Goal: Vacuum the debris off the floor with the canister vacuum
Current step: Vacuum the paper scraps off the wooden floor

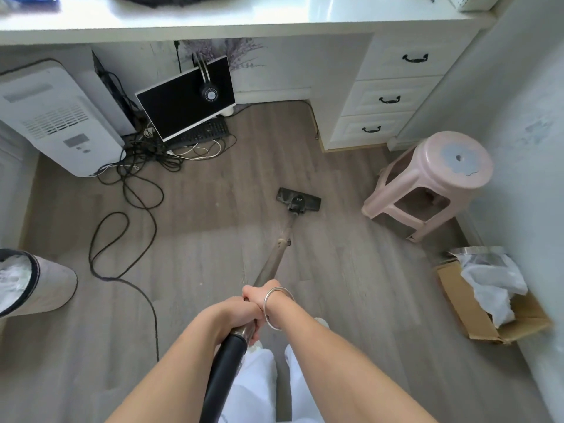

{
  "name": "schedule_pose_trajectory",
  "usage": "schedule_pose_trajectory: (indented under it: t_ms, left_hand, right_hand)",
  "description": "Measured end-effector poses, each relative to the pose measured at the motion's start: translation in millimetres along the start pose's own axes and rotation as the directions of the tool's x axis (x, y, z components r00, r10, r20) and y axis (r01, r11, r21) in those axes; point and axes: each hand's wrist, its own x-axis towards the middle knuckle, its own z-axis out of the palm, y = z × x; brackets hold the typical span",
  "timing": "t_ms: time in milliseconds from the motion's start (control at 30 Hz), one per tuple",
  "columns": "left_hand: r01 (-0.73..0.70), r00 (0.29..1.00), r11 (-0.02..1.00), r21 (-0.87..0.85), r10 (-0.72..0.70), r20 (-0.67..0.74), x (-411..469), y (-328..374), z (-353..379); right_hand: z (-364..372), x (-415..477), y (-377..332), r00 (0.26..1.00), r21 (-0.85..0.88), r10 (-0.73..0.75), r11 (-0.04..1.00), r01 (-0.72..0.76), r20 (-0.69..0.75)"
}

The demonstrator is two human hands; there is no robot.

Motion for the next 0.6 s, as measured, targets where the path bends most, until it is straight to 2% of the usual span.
schedule_pose_trajectory:
  t_ms: [167,300,500,600]
  left_hand:
    - [-0.025,1.000,0.996,0.087,0.024,0.008,-8.6,-8.5,-12.0]
    - [-0.013,1.000,0.997,0.077,0.012,0.017,-12.9,-15.3,-10.9]
    - [0.010,1.000,0.994,0.105,-0.012,0.021,-2.8,-24.1,-4.2]
    - [0.015,1.000,0.993,0.118,-0.018,0.023,0.8,-30.0,-0.3]
  right_hand:
    - [18.6,-4.7,1.4,0.999,0.038,-0.009,0.999,0.011,-0.042]
    - [24.7,-4.8,7.6,0.999,0.023,0.007,1.000,-0.006,-0.049]
    - [18.8,-1.8,15.3,1.000,-0.097,-0.006,0.995,0.007,0.012]
    - [14.6,-2.7,24.5,0.997,-0.062,0.031,0.998,-0.027,0.064]
